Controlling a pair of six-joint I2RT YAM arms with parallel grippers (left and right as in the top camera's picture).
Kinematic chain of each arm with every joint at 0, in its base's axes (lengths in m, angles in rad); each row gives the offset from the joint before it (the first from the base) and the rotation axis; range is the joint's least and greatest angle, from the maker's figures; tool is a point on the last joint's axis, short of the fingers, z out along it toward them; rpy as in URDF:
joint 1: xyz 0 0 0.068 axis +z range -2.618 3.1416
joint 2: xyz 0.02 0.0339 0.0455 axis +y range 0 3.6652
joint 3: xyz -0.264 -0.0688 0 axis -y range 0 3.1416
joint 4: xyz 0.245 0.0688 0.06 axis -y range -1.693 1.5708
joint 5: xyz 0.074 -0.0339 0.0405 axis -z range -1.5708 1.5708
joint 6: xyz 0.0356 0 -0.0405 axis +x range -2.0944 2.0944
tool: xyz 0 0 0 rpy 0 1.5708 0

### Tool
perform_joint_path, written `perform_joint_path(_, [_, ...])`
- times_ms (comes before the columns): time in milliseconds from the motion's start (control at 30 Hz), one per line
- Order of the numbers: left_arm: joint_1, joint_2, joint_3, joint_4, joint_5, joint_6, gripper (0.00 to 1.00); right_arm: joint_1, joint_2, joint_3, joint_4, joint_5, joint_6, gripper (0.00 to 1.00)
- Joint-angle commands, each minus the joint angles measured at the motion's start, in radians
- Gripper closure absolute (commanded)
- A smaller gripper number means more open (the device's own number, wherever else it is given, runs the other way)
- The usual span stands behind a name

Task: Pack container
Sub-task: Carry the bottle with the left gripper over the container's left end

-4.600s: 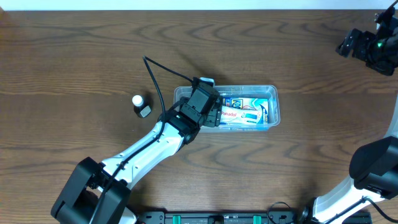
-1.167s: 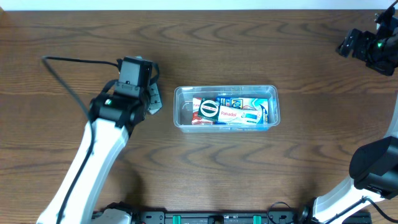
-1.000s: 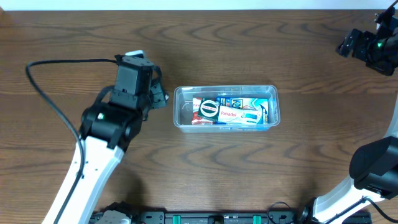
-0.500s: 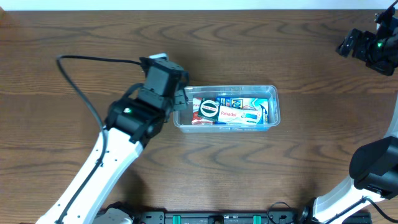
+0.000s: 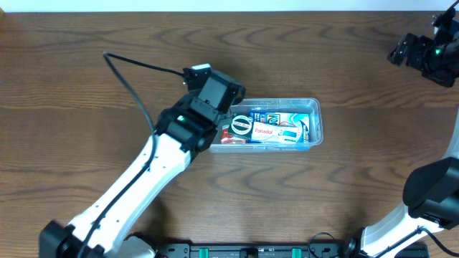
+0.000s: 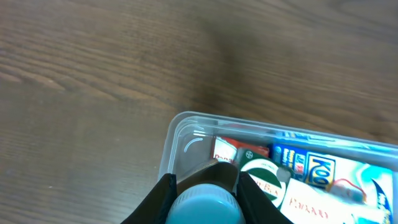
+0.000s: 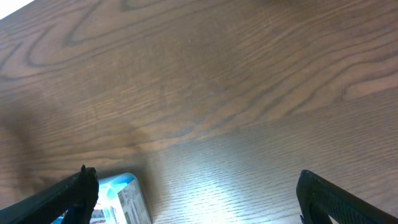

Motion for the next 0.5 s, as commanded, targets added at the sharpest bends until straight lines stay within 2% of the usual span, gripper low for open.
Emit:
perform_joint_path(0, [-0.010,0.042,0.019,0.019,-0.047,-0.037,0.86,-0.005,-0.024,0.013,0.002,-0.004,0.005,0.01])
perform_joint_path(467, [-0.011,0.104,0.019,0.028,-0.054,-0.056,0.86,-0.005,-0.024,0.013,0.003,-0.004,0.005,0.01])
